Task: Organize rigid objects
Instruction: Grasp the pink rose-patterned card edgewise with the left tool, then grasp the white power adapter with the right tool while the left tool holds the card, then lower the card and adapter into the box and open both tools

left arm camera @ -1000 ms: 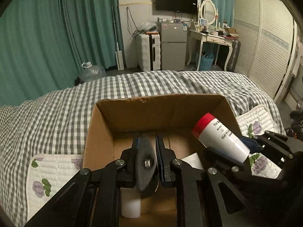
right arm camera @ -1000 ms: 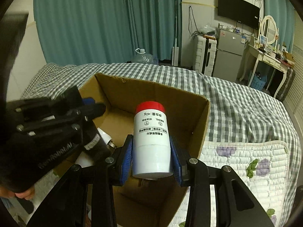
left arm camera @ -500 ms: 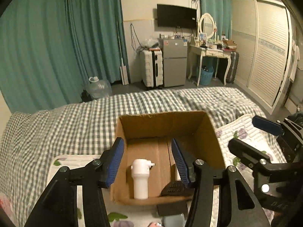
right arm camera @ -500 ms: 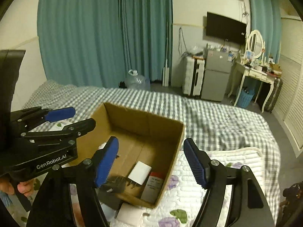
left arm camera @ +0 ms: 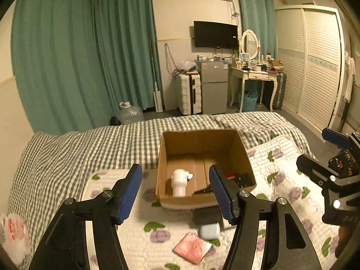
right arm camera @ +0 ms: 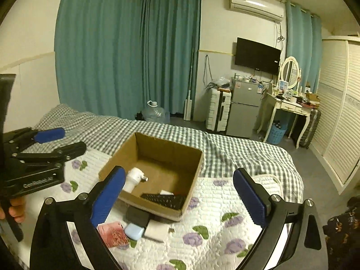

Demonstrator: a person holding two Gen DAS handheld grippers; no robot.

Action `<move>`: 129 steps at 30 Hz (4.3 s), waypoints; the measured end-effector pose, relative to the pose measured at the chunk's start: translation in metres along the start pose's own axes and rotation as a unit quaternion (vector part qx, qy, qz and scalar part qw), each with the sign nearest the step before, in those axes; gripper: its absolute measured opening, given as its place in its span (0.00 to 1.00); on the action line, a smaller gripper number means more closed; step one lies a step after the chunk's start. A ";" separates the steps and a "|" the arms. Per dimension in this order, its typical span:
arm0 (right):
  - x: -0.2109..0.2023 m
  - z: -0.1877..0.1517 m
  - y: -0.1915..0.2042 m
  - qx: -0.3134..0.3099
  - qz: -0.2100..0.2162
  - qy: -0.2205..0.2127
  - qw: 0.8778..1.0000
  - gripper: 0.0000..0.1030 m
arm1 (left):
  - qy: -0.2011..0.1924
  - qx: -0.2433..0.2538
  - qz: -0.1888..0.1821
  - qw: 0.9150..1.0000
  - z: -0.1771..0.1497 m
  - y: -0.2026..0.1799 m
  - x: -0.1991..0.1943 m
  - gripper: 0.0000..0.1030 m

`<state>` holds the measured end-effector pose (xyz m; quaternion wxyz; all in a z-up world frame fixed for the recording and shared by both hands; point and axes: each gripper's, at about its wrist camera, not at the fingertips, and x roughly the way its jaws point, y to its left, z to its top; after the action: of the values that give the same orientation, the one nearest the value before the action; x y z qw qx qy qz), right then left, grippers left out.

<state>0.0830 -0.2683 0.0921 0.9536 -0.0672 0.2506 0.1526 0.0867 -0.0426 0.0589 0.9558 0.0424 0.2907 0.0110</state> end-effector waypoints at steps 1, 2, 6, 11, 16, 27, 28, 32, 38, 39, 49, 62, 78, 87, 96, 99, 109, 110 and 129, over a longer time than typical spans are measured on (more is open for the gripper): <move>-0.002 -0.005 0.002 0.001 -0.001 0.002 1.000 0.94 | 0.002 -0.002 -0.004 1.000 -0.008 0.000 -0.002 0.63; -0.005 -0.011 0.002 0.005 -0.001 0.003 1.000 0.94 | 0.005 -0.005 -0.009 1.000 -0.016 0.000 -0.002 0.63; -0.006 -0.043 0.004 0.022 0.011 0.023 0.999 0.94 | 0.021 -0.020 -0.017 0.999 -0.051 0.000 0.006 0.63; 0.023 -0.077 0.015 0.014 0.010 0.065 0.998 0.94 | 0.048 -0.039 -0.025 0.998 -0.092 0.004 0.035 0.63; 0.067 -0.109 0.022 0.015 0.018 0.109 0.994 0.94 | 0.096 -0.017 -0.014 0.995 -0.130 -0.002 0.078 0.63; 0.116 -0.147 0.014 0.044 0.028 0.180 0.982 0.94 | 0.192 0.073 -0.048 0.977 -0.188 -0.040 0.122 0.63; 0.117 -0.147 0.013 0.045 0.028 0.182 0.982 0.94 | 0.191 0.079 -0.050 0.977 -0.189 -0.042 0.123 0.63; 0.117 -0.148 0.011 0.053 0.030 0.185 0.981 0.94 | 0.197 0.119 -0.031 0.973 -0.196 -0.057 0.129 0.68; 0.113 -0.148 0.009 0.059 0.030 0.182 0.981 0.94 | 0.189 0.133 -0.027 0.973 -0.199 -0.065 0.133 0.68; 0.112 -0.148 0.009 0.060 0.030 0.182 0.981 0.94 | 0.187 0.134 -0.026 0.973 -0.199 -0.066 0.132 0.68; 0.111 -0.150 0.008 0.061 0.023 0.178 0.982 0.94 | 0.130 0.103 -0.011 0.986 -0.175 -0.052 0.097 0.21; 0.135 -0.156 0.026 0.036 0.023 0.210 0.977 0.94 | 0.136 -0.010 0.041 0.990 -0.153 0.000 0.124 0.11; 0.188 -0.166 0.042 0.081 0.023 0.262 0.961 0.61 | 0.115 -0.024 -0.002 0.993 -0.147 -0.004 0.093 0.10; 0.185 -0.167 0.046 0.088 0.015 0.250 0.964 0.55 | 0.112 -0.018 -0.003 0.994 -0.146 -0.010 0.081 0.10; 0.122 -0.154 0.038 0.064 0.032 0.201 0.977 0.53 | 0.087 -0.019 -0.018 0.996 -0.131 -0.022 0.043 0.10; 0.095 -0.146 0.036 0.060 0.037 0.179 0.981 0.53 | 0.076 -0.012 -0.021 0.997 -0.123 -0.030 0.027 0.10; 0.031 -0.057 0.031 0.041 0.054 0.071 0.995 0.53 | 0.025 0.008 -0.021 0.999 -0.054 -0.038 0.002 0.10; 0.030 -0.049 0.031 0.039 0.055 0.064 0.996 0.53 | 0.020 0.011 -0.021 1.000 -0.046 -0.038 0.003 0.10; 0.175 0.031 -0.010 0.040 0.047 0.063 0.996 0.53 | 0.055 0.013 -0.013 0.998 0.022 -0.026 0.164 0.10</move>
<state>0.2453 -0.2260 0.0319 0.9297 -0.0269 0.3185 0.1831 0.2354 -0.0631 -0.0165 0.9380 0.0505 0.3430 -0.0030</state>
